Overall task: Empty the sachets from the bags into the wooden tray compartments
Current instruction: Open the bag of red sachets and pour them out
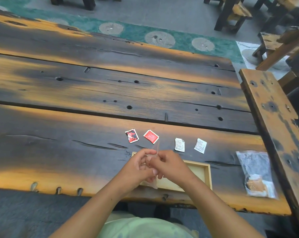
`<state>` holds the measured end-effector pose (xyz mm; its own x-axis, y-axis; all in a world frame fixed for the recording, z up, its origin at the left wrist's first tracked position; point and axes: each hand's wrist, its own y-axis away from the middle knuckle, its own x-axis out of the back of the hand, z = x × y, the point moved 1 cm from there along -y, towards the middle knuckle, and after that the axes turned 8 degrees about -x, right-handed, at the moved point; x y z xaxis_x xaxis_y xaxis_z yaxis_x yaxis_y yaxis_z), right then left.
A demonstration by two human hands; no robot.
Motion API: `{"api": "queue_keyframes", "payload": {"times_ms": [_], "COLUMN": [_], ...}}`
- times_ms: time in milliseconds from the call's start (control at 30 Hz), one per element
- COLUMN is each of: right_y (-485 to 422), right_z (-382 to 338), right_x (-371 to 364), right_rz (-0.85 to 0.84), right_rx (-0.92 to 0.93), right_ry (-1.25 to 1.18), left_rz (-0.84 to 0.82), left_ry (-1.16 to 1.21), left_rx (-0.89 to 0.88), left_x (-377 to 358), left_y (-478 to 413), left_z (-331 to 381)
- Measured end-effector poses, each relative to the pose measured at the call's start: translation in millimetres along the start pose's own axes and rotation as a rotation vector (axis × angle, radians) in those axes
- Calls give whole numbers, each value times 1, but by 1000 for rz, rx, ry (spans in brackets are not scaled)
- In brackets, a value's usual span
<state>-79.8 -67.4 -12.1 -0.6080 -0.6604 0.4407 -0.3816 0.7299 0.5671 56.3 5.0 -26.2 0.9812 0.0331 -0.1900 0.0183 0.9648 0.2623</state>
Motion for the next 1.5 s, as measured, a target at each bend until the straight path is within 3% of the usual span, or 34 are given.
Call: {"api": "queue_keyframes", "payload": {"times_ms": [400, 700, 867, 1100, 1267, 1500], "right_y": [12, 15, 12, 11, 13, 22], "right_z": [6, 13, 10, 14, 15, 14], "right_x": [12, 3, -2, -8, -13, -11], "right_rz": [-141, 43, 125, 188, 156, -124], "right_rx": [-9, -19, -18, -1, 24, 107], "right_ry": [-50, 84, 81, 95, 48, -188], "left_rz": [24, 63, 237, 196, 211, 95], "left_ry": [-40, -53, -153, -105, -86, -61], "left_rx": [2, 60, 102, 157, 113, 60], "left_x": [-1, -18, -18, -20, -17, -3], "left_y": [-1, -3, -10, -8, -5, -1], "left_z": [-1, 3, -2, 2, 1, 3]}}
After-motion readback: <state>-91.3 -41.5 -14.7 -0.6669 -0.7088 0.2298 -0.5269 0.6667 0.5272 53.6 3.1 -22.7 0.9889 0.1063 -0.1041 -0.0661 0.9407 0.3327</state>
